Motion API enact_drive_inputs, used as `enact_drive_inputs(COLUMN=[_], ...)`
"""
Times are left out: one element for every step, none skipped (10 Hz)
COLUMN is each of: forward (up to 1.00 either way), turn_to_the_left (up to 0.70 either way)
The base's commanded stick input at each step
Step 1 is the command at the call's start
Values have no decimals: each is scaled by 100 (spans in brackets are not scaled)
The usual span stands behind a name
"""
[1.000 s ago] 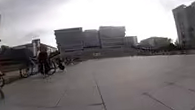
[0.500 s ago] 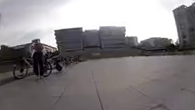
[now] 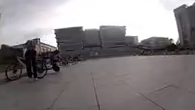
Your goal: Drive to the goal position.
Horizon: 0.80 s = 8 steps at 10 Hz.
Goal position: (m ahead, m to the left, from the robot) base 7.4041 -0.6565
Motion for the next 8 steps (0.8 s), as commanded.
enact_drive_inputs(forward=[85,85,85,85,85,85,85,85], turn_to_the_left=[0,0,0,0,0,0,0,-11])
